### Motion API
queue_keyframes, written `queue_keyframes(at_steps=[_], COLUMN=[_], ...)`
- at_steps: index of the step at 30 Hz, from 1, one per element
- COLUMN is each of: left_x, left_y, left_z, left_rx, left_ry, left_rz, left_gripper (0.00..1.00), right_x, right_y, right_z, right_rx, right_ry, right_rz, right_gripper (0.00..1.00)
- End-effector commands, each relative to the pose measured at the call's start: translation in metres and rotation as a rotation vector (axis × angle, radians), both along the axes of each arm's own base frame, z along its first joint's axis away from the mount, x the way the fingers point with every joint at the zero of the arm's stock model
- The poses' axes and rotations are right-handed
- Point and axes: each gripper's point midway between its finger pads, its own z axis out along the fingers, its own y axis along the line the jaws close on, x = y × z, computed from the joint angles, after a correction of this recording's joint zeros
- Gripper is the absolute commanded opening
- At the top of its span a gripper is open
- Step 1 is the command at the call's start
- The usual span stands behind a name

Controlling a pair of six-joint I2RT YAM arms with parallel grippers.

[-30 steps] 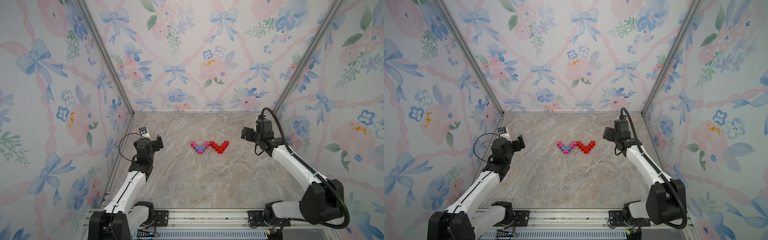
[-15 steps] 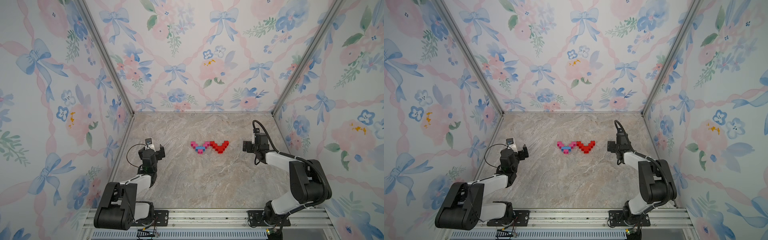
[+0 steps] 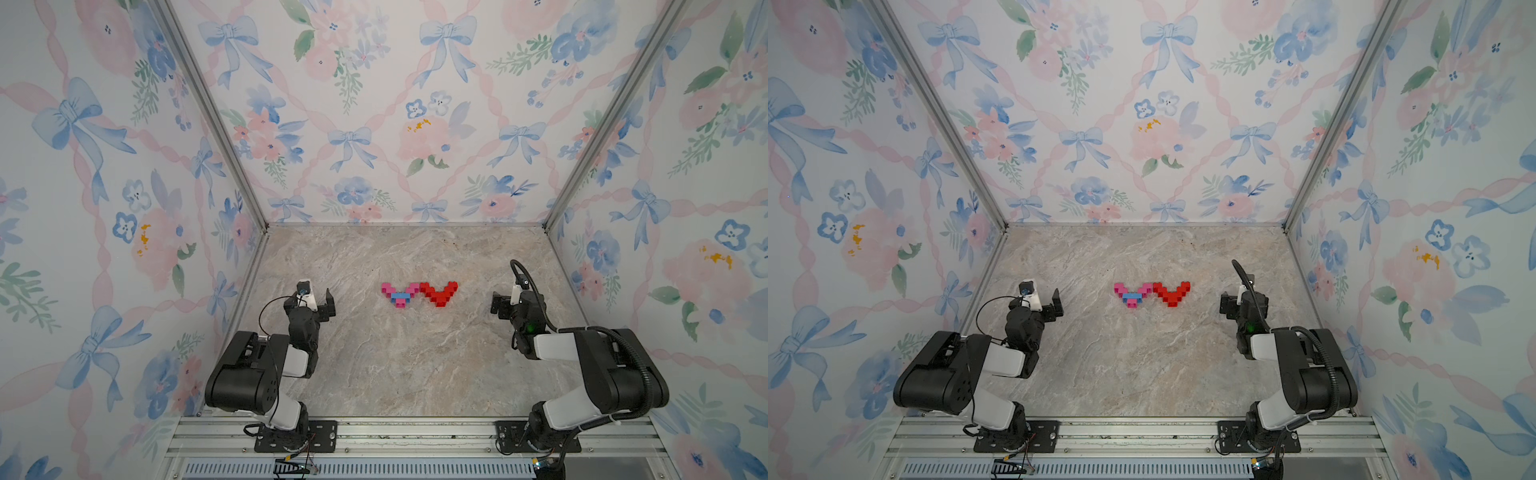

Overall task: Assemble the letter v with lego
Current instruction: Reset both arms

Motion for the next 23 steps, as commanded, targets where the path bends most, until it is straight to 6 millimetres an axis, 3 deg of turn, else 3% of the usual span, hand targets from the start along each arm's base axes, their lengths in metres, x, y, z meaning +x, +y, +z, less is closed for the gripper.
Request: queue_keyframes(at_steps=[1, 23], left_x=[0.0011, 0.0014], left_y=[0.0022, 0.0028], left_z=[0.0252, 0.0253], left_rx=[0.012, 0.011], left_ry=[-0.108, -0.109], left_rz=[0.013, 0.017], left_gripper=[0.98, 0.98], right_x=[0.008, 0.0092], right_y=[0.0016, 0.0071], right_z=[0.0198, 0.0189], right_rx=[0.013, 0.01], right_ry=[-0.093, -0.085], right_rz=[0.008, 0.036], right_gripper=[0.97, 0.97])
